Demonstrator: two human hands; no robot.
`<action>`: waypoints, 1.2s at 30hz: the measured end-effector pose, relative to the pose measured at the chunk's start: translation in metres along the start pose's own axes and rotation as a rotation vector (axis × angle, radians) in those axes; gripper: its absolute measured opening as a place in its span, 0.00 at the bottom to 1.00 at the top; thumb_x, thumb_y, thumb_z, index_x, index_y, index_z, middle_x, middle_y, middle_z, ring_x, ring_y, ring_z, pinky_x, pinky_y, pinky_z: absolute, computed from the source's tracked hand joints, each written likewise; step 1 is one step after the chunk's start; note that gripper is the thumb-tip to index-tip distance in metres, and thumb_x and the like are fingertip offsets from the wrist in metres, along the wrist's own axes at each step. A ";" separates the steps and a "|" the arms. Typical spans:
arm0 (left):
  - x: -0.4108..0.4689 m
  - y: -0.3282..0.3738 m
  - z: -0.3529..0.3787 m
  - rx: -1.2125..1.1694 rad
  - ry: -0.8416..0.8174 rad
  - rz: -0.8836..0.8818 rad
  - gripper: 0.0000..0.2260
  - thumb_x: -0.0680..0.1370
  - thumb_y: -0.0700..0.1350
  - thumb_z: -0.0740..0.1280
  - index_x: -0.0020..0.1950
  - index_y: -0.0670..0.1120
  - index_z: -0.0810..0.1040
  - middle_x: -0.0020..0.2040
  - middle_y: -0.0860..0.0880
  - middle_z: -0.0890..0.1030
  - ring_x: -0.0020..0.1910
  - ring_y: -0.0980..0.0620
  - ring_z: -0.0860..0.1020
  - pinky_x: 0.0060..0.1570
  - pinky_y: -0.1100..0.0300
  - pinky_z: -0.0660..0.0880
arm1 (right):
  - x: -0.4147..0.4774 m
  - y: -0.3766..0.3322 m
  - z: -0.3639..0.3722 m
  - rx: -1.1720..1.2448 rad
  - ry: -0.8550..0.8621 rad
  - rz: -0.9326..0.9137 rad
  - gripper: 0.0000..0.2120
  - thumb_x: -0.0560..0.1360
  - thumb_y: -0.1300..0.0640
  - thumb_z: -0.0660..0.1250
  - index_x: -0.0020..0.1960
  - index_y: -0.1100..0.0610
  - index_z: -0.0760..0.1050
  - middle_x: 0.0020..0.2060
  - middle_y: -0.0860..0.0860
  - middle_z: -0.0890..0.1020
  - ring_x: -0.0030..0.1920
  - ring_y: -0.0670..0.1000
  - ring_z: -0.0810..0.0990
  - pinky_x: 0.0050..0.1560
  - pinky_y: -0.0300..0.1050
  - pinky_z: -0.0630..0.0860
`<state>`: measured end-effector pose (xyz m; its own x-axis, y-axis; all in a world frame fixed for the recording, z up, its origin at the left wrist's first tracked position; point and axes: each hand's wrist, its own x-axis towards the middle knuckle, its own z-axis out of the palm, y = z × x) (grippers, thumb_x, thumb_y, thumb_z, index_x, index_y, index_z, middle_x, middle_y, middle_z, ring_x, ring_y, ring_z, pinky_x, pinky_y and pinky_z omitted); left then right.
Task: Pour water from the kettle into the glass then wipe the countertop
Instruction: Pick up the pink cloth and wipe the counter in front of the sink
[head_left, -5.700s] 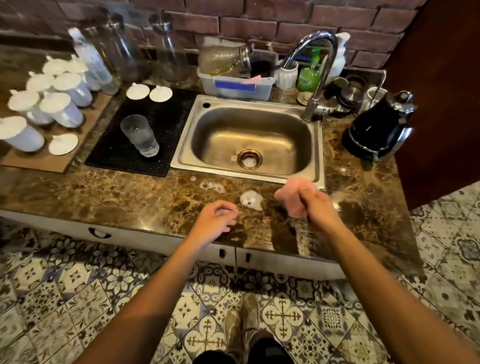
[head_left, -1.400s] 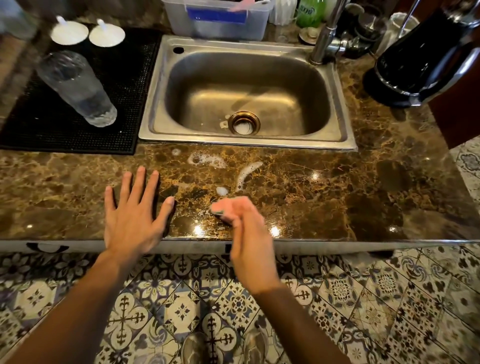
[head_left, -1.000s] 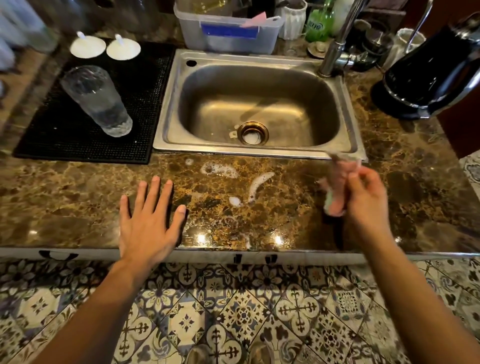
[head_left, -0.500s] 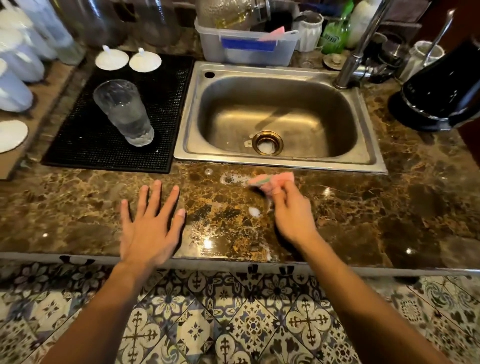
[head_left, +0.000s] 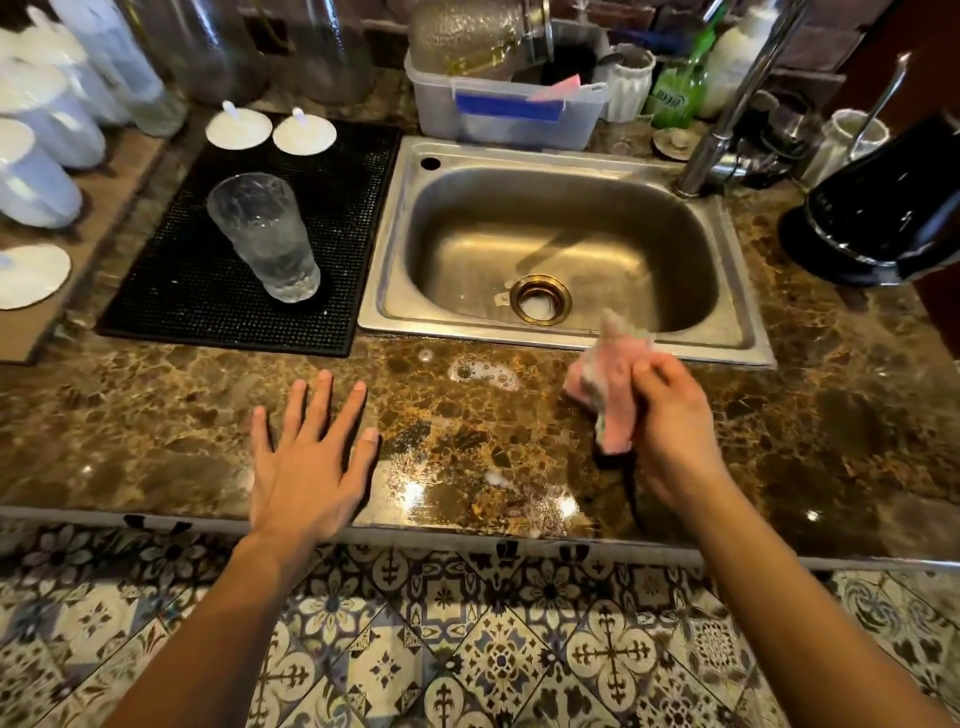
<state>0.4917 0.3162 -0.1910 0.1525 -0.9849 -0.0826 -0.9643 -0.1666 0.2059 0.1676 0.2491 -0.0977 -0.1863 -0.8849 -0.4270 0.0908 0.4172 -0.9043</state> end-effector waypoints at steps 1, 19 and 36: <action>0.000 0.000 0.000 0.001 0.002 -0.002 0.28 0.82 0.65 0.43 0.83 0.61 0.51 0.85 0.52 0.48 0.84 0.50 0.43 0.80 0.38 0.40 | 0.011 -0.008 0.003 -0.114 0.026 -0.095 0.11 0.85 0.53 0.58 0.60 0.55 0.78 0.53 0.52 0.83 0.50 0.51 0.81 0.52 0.46 0.77; 0.001 0.000 -0.001 -0.020 0.017 -0.016 0.28 0.83 0.64 0.43 0.83 0.58 0.52 0.85 0.53 0.49 0.84 0.51 0.45 0.80 0.39 0.41 | -0.042 0.061 0.066 -0.439 -0.456 -0.006 0.11 0.85 0.56 0.57 0.63 0.53 0.76 0.49 0.48 0.84 0.46 0.53 0.81 0.41 0.35 0.75; 0.000 -0.001 -0.003 -0.055 0.017 -0.009 0.27 0.84 0.60 0.42 0.83 0.56 0.52 0.85 0.53 0.49 0.84 0.51 0.44 0.80 0.38 0.42 | 0.079 0.016 0.152 -0.959 -0.514 -0.638 0.17 0.86 0.46 0.56 0.66 0.51 0.77 0.59 0.51 0.83 0.56 0.49 0.80 0.62 0.50 0.76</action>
<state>0.4937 0.3163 -0.1883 0.1656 -0.9838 -0.0680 -0.9495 -0.1777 0.2585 0.3034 0.1543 -0.1451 0.4853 -0.8724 -0.0587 -0.6598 -0.3214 -0.6792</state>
